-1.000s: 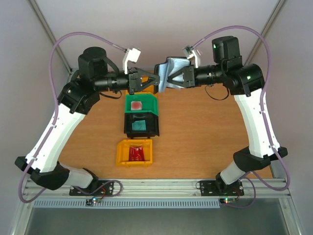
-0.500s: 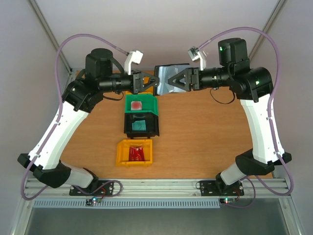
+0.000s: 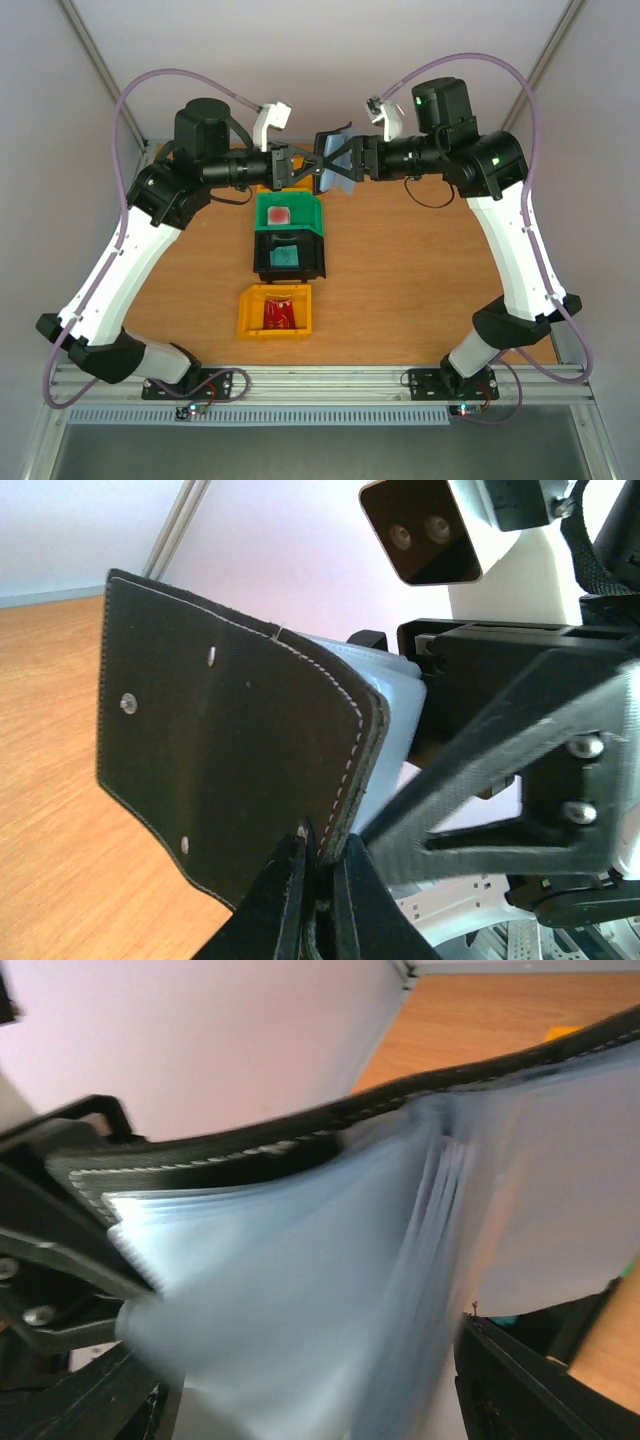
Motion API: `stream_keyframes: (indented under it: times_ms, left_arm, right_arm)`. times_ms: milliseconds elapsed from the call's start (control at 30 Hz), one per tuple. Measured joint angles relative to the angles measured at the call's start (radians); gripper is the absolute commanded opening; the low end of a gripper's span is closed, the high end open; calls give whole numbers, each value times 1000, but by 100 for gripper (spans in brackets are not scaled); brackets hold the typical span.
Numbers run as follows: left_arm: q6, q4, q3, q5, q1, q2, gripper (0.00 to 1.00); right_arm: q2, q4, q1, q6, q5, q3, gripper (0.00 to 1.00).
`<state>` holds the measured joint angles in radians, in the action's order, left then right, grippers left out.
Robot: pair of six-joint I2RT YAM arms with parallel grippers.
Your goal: Take the credit cards out of the card holder
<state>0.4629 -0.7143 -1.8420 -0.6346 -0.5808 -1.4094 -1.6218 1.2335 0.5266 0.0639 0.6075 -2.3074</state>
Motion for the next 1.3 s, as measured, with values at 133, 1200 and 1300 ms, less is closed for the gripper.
stream_keyframes:
  times_ms: [133,1200,1300]
  left_arm:
    - [0,0,0,3,1,-1,0]
    - [-162,-5,130,18,0,0,98]
    - [-193,-11,152,18,1,0,91]
  right_arm:
    - [-8,46,0,-7,-72,0,42]
    - [-94,79,64,-254,-176,-53,1]
    - [-103,83,75,-295,-209,-66,1]
